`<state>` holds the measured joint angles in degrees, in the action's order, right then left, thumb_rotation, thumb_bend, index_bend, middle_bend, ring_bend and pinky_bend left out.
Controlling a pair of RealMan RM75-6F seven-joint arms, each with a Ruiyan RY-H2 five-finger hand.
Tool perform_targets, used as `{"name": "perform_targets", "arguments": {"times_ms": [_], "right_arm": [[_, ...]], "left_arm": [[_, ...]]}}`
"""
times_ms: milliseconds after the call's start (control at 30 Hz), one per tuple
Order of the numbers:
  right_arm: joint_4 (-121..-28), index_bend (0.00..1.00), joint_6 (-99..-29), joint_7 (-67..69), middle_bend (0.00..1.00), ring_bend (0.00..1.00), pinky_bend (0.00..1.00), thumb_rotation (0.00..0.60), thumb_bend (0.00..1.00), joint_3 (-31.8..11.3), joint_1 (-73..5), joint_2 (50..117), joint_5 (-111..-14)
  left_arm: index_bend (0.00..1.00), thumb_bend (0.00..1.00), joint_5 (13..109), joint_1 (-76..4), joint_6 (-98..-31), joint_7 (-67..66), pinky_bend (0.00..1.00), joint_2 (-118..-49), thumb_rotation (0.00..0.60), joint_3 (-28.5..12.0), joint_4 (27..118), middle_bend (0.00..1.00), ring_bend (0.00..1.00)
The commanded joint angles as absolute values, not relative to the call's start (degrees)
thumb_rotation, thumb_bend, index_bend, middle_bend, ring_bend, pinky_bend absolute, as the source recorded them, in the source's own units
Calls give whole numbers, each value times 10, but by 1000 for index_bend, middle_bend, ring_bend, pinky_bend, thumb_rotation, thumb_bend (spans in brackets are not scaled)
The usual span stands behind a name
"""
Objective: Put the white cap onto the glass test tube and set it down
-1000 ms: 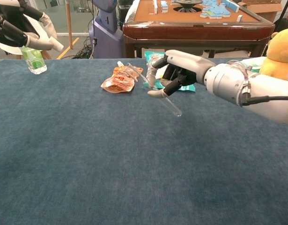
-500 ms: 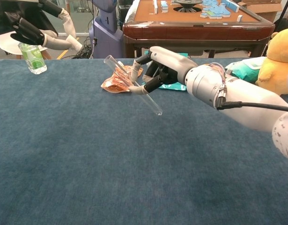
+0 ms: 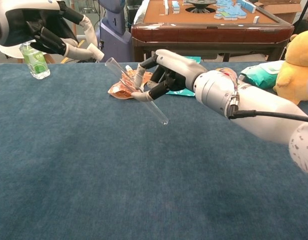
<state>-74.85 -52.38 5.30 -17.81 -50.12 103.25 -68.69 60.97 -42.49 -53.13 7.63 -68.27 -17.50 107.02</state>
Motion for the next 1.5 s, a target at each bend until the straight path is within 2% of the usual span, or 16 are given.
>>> {"name": "perform_targets", "arguments": {"times_ms": [33, 1500], "right_arm": [[-751, 751, -524, 51, 935, 1000, 989, 600, 763, -179, -501, 1032, -686], [-762, 751, -521, 44, 935, 1000, 989, 600, 771, -190, -508, 1043, -671]], "left_arm": [[543, 333, 610, -428, -532, 72, 1000, -686, 600, -174, 1069, 1000, 1000], [543, 333, 611, -441, -535, 62, 1000, -720, 600, -165, 1054, 1000, 1000]]}}
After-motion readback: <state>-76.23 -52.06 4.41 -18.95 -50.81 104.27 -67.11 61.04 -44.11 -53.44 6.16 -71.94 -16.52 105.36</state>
